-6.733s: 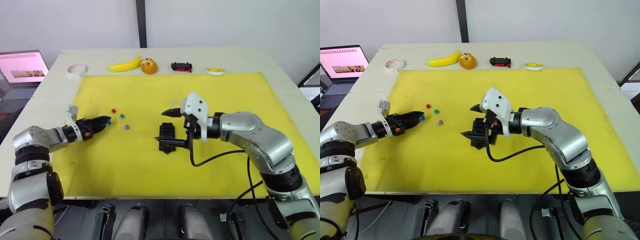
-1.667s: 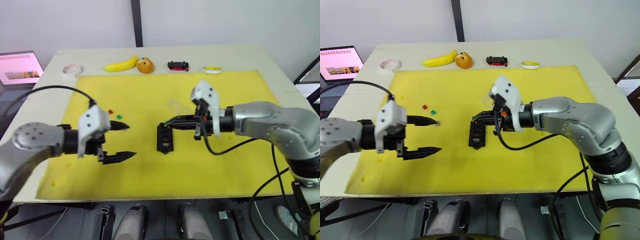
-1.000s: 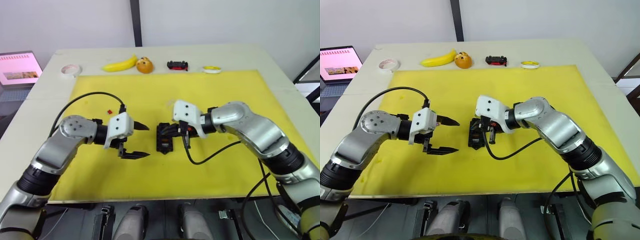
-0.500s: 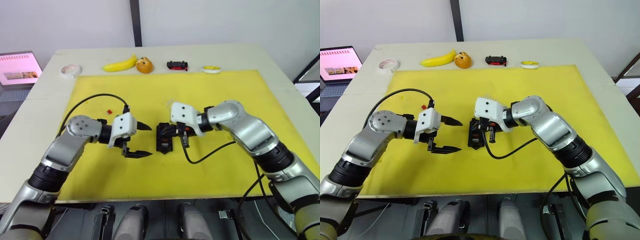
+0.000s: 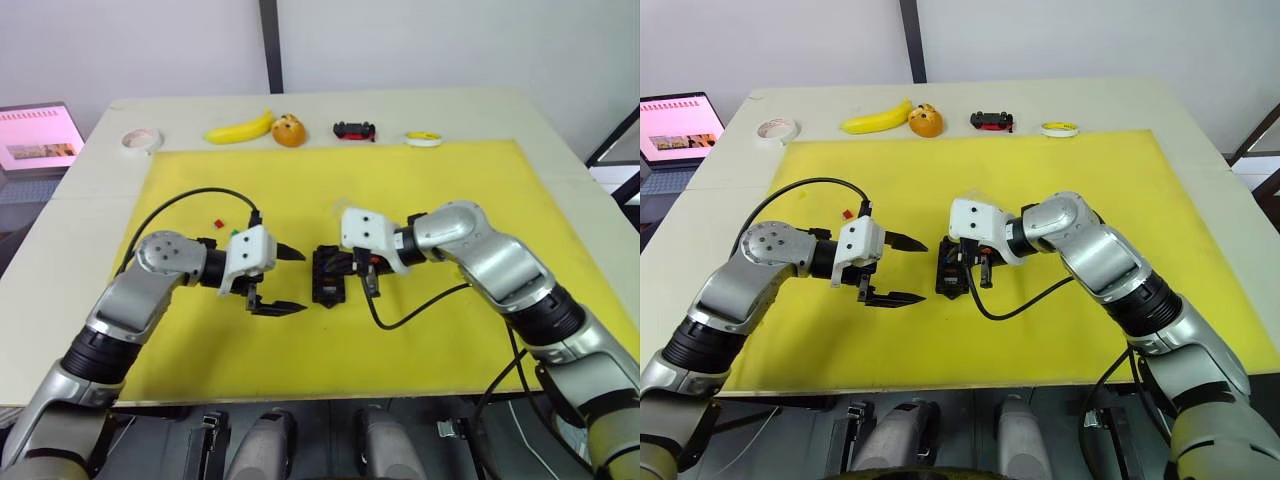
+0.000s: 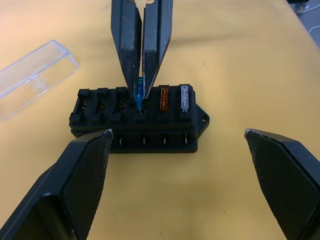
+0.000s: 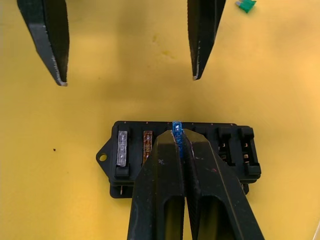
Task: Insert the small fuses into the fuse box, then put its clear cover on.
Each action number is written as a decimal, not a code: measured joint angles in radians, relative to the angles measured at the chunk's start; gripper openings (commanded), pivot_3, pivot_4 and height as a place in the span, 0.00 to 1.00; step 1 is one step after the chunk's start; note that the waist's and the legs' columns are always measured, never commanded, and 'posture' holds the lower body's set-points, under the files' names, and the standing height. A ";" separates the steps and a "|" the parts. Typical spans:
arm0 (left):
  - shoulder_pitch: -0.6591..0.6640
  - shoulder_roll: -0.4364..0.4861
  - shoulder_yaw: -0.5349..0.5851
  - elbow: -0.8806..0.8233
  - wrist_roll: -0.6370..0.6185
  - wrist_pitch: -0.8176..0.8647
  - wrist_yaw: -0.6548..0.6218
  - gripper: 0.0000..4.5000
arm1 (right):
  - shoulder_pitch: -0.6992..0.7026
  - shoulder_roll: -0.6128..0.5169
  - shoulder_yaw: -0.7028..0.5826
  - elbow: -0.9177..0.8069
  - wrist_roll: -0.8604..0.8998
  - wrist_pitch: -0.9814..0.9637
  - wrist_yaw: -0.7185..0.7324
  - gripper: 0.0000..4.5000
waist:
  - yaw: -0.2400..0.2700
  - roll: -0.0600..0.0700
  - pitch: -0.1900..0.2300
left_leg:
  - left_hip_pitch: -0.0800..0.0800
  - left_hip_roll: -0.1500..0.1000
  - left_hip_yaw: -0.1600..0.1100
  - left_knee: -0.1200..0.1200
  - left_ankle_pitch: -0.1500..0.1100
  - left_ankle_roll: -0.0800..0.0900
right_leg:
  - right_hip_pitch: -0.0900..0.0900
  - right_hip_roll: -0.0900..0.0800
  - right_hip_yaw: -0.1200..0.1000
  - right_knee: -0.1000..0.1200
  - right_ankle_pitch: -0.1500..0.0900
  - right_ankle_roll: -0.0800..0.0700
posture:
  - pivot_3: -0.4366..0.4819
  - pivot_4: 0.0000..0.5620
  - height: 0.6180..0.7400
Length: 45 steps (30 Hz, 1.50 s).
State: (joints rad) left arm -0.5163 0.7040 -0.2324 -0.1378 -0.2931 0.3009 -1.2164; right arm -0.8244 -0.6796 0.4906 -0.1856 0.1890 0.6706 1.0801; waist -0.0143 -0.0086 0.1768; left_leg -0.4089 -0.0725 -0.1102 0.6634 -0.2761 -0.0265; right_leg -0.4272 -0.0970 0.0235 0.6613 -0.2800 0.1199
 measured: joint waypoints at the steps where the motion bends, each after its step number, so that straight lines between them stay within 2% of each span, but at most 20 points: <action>1: 0.000 -0.001 0.000 0.000 0.000 0.000 0.000 0.99 | 0.000 0.000 0.000 0.000 -0.002 0.000 0.000 0.00 | 0.000 0.000 0.000 | 0.000 0.000 0.000 0.000 0.000 0.000 | 0.000 0.000 0.000 0.000 0.000 0.000 | 0.48 0.27 1.00; 45: -0.009 -0.030 0.000 0.008 0.009 0.015 0.020 0.99 | 0.000 0.022 -0.002 0.016 -0.059 -0.007 0.038 0.00 | 0.000 0.000 0.000 | 0.000 0.000 0.000 0.001 0.002 -0.004 | 0.000 0.000 0.000 0.002 0.000 0.000 | 0.48 0.27 1.00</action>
State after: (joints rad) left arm -0.5255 0.6736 -0.2322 -0.1294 -0.2839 0.3155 -1.1969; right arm -0.8240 -0.6573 0.4888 -0.1701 0.1301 0.6633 1.1181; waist -0.0147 -0.0087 0.1767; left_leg -0.4088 -0.0727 -0.1102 0.6640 -0.2736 -0.0308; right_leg -0.4275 -0.0971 0.0234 0.6629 -0.2800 0.1199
